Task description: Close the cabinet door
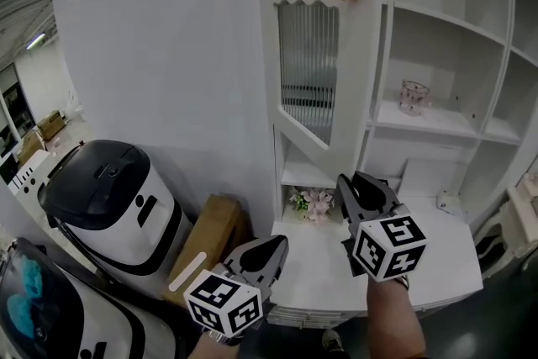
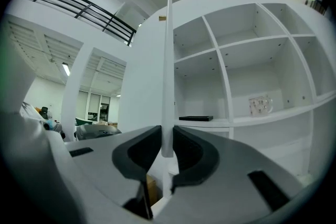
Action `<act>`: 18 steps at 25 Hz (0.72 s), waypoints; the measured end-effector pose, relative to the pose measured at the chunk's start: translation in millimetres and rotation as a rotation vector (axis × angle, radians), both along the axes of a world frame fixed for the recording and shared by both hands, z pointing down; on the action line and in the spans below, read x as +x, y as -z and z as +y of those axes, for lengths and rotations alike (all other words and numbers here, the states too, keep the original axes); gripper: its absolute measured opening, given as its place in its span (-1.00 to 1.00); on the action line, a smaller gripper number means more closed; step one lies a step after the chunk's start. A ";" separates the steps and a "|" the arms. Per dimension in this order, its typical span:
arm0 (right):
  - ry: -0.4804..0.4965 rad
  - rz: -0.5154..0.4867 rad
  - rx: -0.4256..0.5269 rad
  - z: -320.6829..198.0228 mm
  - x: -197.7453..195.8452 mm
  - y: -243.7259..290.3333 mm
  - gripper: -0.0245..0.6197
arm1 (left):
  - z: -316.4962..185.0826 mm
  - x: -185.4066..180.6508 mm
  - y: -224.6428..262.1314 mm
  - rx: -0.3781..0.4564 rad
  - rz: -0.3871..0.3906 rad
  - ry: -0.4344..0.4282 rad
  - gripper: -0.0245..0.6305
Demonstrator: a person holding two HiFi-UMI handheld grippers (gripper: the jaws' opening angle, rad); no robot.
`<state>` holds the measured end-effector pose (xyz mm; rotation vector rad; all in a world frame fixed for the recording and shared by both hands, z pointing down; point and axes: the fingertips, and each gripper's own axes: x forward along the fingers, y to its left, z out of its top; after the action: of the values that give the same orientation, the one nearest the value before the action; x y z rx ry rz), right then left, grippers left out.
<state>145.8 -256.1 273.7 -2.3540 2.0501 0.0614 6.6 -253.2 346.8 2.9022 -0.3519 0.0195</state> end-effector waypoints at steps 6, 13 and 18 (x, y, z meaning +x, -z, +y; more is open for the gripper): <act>-0.014 -0.009 -0.013 0.8 39.1 -1.3 -0.71 | 4.1 37.7 2.0 0.002 -0.001 -0.029 -0.92; 0.005 -0.009 -0.012 -7.4 74.2 -0.7 -0.68 | -7.4 74.3 2.5 0.012 -0.010 -0.024 -0.92; 0.027 -0.012 -0.019 -13.2 93.0 -3.6 -0.66 | -12.5 95.2 5.3 0.020 -0.011 -0.019 -0.92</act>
<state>238.8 -269.3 277.3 -2.3314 2.0861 0.0277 101.8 -265.8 341.5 2.9264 -0.3276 0.0353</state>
